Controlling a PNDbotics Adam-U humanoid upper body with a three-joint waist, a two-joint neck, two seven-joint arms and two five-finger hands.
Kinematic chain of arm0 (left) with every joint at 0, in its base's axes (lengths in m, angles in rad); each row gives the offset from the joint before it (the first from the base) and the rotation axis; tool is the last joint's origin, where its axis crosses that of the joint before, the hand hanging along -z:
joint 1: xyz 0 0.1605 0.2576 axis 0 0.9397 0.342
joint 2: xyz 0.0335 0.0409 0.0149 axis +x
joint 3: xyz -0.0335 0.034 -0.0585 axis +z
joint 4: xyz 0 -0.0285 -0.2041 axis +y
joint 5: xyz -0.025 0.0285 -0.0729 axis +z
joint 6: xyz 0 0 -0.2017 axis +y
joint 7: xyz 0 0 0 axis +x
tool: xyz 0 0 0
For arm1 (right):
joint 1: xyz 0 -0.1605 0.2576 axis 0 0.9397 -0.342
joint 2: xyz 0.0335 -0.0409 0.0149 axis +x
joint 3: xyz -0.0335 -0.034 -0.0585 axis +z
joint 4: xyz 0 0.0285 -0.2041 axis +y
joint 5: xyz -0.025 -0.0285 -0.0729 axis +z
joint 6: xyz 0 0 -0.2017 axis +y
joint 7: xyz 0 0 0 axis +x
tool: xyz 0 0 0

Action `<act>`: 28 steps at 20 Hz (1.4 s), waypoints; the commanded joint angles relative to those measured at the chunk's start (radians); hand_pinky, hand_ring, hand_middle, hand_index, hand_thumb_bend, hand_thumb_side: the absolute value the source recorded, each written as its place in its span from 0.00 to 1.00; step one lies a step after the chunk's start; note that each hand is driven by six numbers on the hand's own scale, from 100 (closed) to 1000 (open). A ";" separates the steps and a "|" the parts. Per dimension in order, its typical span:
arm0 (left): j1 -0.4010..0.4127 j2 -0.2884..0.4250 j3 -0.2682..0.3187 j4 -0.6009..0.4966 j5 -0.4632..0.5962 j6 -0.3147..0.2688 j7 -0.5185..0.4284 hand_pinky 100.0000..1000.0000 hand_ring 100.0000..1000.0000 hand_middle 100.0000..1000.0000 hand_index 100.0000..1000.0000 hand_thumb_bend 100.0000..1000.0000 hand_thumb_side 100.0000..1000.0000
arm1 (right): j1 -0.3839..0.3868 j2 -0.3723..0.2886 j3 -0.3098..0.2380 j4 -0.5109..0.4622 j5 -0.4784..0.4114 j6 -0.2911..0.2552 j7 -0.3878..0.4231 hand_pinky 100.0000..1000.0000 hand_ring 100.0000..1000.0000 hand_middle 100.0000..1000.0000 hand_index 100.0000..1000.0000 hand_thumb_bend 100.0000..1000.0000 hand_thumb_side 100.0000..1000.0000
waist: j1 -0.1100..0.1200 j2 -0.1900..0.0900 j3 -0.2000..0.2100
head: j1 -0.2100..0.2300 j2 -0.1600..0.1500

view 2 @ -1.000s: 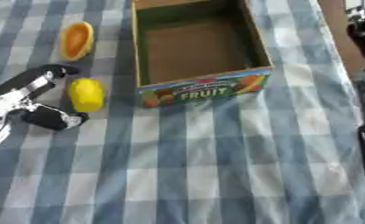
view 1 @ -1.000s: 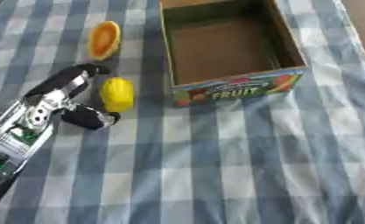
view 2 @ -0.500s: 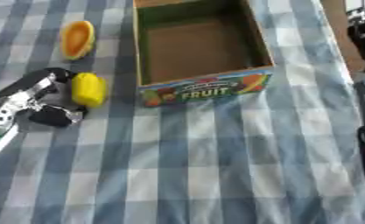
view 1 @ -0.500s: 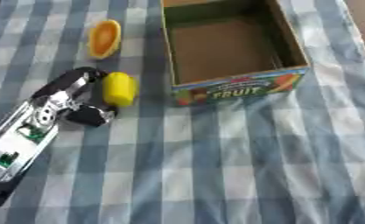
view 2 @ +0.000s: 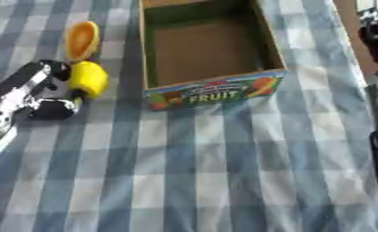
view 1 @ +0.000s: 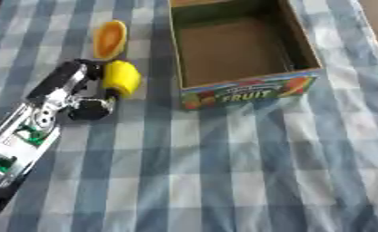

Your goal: Pick up objects on the table and place them in the box.

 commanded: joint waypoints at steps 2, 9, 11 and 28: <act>-0.021 0.041 0.022 -0.098 -0.061 0.007 0.012 0.62 0.68 0.56 0.55 0.00 0.00 | -0.006 -0.019 -0.004 -0.021 -0.003 0.004 -0.001 0.81 0.94 0.70 0.78 0.00 0.56 | -0.001 -0.028 0.002 | -0.002 -0.004; -0.030 0.041 0.038 -0.196 -0.131 0.016 0.006 0.56 0.62 0.51 0.48 0.05 0.00 | -0.005 -0.019 -0.005 -0.021 -0.003 0.007 -0.003 0.82 0.94 0.70 0.78 0.00 0.55 | -0.001 -0.030 0.003 | -0.006 -0.005; -0.050 0.035 0.048 -0.247 -0.153 0.003 0.005 0.56 0.61 0.51 0.48 0.04 0.00 | -0.005 -0.019 -0.011 -0.021 -0.002 0.004 -0.009 0.82 0.94 0.71 0.78 0.00 0.54 | -0.002 -0.032 0.003 | -0.009 -0.007; -0.303 -0.231 0.055 -0.012 -0.307 -0.071 -0.037 0.57 0.63 0.52 0.50 0.00 0.00 | -0.061 0.009 -0.035 -0.021 -0.004 -0.049 -0.068 0.82 0.93 0.71 0.79 0.00 0.46 | -0.011 -0.021 -0.063 | 0.043 -0.023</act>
